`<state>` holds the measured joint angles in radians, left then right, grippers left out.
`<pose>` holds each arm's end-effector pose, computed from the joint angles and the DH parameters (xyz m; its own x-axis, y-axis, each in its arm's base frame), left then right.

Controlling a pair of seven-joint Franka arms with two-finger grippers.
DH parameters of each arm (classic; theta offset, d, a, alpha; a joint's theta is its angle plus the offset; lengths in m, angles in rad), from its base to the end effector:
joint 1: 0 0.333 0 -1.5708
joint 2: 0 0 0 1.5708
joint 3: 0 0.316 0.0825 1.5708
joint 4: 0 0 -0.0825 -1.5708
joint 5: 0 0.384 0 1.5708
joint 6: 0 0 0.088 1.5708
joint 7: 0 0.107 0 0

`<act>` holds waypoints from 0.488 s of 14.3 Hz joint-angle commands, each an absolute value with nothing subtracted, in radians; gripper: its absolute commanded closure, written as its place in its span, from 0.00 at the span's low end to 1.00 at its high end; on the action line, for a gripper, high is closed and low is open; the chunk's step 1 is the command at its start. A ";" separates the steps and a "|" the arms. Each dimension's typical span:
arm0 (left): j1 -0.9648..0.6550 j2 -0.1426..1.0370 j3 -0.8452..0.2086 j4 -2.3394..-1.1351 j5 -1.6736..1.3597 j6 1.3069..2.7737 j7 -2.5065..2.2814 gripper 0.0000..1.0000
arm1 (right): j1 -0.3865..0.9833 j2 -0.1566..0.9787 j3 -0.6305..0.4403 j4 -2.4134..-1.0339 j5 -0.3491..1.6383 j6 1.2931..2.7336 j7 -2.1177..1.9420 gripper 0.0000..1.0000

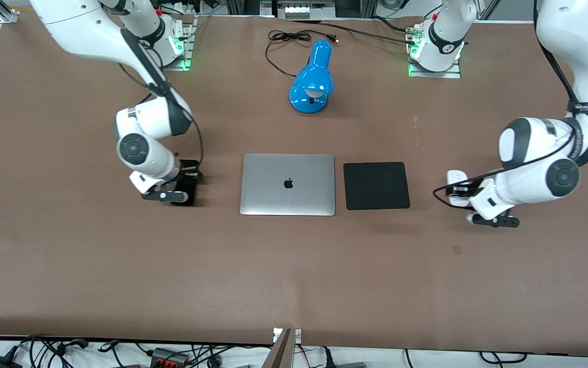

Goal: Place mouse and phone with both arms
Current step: 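Carry the phone toward the laptop while the left gripper carries the mouse onto the pad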

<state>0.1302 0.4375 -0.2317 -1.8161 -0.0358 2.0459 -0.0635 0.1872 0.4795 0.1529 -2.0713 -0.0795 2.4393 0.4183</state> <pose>0.6206 -0.0562 0.2900 0.9787 -0.0185 -0.2045 0.0047 -0.9937 0.1123 0.5446 0.1928 0.1893 0.9941 -0.0289 -0.1048 -0.0271 -0.9995 0.0186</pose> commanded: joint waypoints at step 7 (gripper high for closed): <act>-0.061 0.566 -0.284 -1.856 -0.023 2.311 -0.397 0.68 | 0.262 0.544 0.153 -1.984 0.031 2.418 0.463 0.79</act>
